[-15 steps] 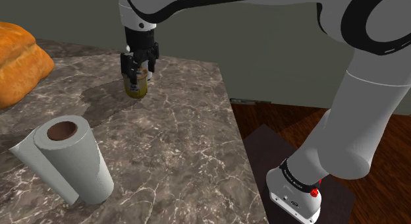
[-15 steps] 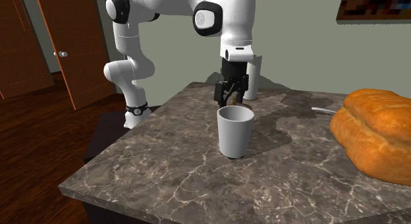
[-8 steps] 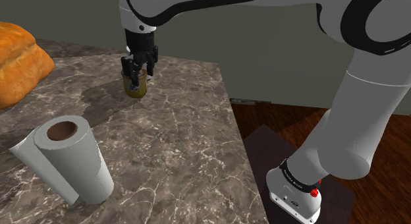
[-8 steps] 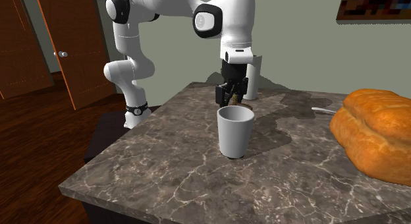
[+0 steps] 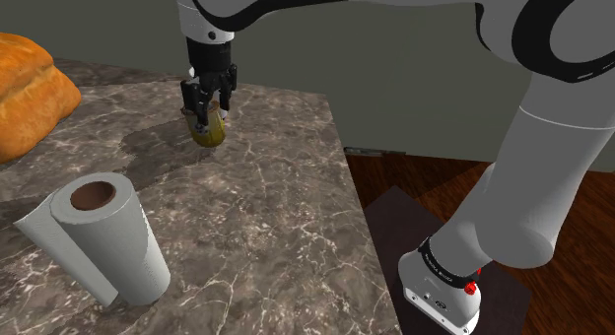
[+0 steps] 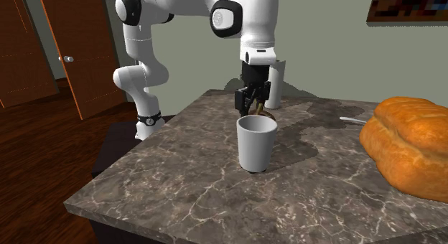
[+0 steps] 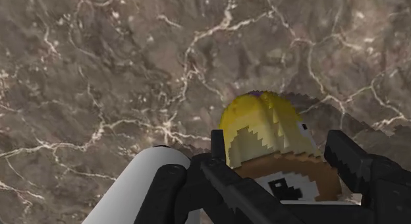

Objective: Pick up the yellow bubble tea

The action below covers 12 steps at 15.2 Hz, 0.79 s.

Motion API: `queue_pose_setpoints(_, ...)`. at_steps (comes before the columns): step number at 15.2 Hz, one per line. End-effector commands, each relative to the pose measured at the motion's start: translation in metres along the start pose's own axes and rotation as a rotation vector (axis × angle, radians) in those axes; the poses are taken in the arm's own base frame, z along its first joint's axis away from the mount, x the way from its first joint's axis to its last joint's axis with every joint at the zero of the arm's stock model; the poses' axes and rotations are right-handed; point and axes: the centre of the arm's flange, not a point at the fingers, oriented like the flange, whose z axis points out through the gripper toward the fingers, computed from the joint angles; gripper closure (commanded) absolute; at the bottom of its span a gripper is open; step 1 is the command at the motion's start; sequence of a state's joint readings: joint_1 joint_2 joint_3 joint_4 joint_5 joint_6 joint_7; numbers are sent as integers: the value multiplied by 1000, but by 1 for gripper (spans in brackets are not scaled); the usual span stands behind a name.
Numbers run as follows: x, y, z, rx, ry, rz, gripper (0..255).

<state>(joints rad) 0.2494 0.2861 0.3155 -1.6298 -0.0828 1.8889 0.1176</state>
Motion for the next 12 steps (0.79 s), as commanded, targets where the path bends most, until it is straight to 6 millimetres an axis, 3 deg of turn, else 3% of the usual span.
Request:
queue_pose_setpoints(1, 1, 0, -10, 0, 0, 0, 255)
queue_pose_setpoints(12, 0, -1, -68, 0, 0, 0, 255)
